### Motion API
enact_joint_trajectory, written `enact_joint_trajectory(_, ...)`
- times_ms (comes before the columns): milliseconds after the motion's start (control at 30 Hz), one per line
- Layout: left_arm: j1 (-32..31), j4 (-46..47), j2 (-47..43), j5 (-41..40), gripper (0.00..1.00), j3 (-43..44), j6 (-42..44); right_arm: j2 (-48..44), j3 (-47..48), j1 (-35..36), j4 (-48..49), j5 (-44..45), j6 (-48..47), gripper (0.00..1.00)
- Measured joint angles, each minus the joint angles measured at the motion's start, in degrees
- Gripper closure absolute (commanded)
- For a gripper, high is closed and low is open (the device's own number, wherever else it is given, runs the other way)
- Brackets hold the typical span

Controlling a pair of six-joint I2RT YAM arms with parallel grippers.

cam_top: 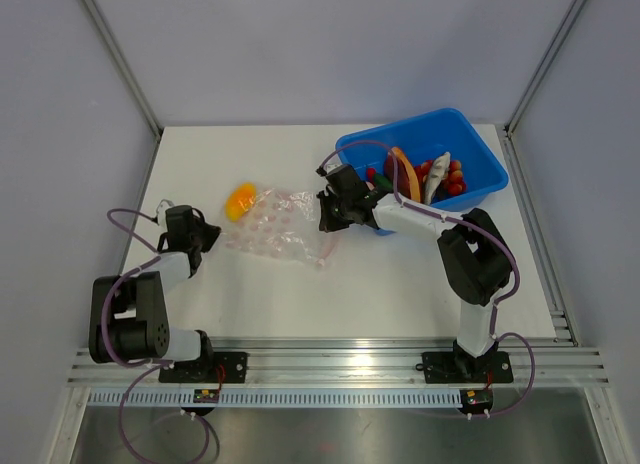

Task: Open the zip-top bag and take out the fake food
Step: Adjust the zipper food storage bag at the center of the board.

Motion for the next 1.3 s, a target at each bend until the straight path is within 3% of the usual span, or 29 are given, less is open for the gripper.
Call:
enact_joint_trajectory(167,-0.5,-0.7,-1.9,-0.9,1.00,0.0,0.0,1.0,1.5,0.0,-0.7,-0.3,0.0,0.98)
enact_joint_trajectory(567,-5.5,-1.0,-17.6,-8.7,1.00,-2.0,2.1,5.6,4.2,0.0,-3.9,-0.4,0.0,0.97)
enact_joint_trajectory(1067,-5.5,-5.4,-19.9,-13.2,1.00,-2.8,2.1,5.6,4.3,0.0,-3.2,-1.9,0.4,0.92)
enact_joint_trajectory(1300,-5.5,-8.4,-19.3,-15.0,1.00,-2.5,1.6,2.5,-2.0,0.0,4.6,-5.9,0.7,0.95)
